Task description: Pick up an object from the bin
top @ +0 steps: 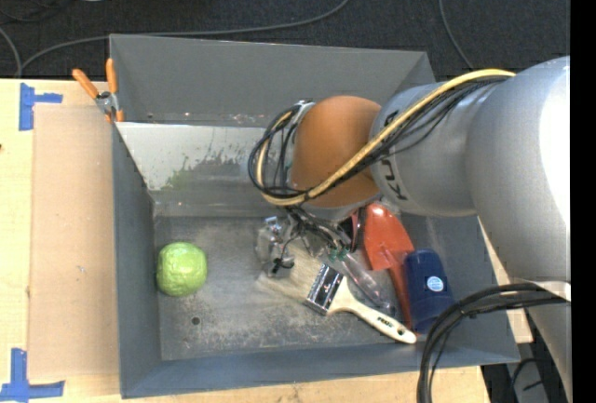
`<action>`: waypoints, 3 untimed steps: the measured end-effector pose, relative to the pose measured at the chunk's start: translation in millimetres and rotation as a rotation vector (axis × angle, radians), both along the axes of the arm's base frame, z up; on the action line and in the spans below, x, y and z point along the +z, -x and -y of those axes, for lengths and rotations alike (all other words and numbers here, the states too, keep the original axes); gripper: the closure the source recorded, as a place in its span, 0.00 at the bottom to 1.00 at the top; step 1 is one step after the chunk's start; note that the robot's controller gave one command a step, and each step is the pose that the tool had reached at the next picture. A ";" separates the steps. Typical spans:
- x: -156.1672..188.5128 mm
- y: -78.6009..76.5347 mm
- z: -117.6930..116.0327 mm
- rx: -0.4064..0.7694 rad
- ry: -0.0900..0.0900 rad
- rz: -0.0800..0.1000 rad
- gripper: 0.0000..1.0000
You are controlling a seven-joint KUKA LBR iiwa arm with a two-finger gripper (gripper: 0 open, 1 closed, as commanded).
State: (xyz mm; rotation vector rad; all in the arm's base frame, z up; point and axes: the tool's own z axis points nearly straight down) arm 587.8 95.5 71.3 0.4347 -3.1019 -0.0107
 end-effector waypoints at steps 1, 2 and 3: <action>0.5 6.5 59.9 -0.053 -0.003 0.007 1.00; -1.2 56.4 79.1 0.005 -0.006 0.006 0.00; -1.3 56.6 79.4 0.004 -0.006 0.005 0.00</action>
Offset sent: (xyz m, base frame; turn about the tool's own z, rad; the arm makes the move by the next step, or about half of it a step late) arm -0.0571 -0.0802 -0.0013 -0.0066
